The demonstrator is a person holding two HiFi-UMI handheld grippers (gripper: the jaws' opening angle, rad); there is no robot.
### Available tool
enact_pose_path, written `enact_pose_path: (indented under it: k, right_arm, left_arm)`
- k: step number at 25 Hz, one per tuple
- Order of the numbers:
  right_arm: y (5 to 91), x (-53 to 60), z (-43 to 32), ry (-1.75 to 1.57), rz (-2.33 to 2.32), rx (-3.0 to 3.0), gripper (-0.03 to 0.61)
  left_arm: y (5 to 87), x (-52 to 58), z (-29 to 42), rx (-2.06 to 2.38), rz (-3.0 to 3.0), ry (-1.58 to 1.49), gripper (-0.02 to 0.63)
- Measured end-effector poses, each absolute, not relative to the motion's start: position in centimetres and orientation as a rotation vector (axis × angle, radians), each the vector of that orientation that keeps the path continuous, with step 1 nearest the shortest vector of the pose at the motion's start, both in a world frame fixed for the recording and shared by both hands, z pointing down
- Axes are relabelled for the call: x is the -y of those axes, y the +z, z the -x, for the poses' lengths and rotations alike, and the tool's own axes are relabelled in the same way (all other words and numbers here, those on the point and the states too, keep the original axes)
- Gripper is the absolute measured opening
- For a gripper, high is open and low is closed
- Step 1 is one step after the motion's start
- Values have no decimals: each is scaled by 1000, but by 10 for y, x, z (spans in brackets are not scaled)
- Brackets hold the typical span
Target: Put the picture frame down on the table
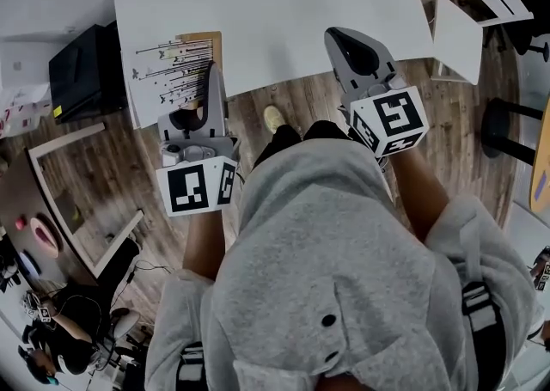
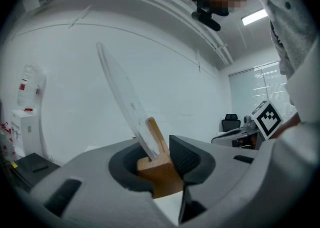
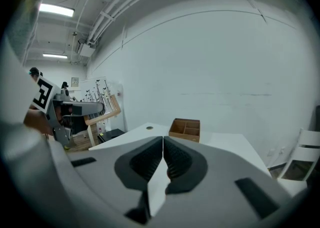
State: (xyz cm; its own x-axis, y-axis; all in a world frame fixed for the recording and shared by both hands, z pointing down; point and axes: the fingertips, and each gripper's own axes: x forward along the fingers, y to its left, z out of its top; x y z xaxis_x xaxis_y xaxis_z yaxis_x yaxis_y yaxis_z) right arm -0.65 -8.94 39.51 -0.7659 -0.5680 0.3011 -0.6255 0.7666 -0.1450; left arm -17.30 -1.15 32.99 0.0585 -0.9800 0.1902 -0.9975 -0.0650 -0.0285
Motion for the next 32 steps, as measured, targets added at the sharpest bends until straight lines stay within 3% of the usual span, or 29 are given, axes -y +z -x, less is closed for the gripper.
enact_pose_path:
  k: [32]
  right_arm:
    - [385,94,-6,348,-989,2707,26]
  left_arm:
    - [327,12,172,2047,-2210,271,118]
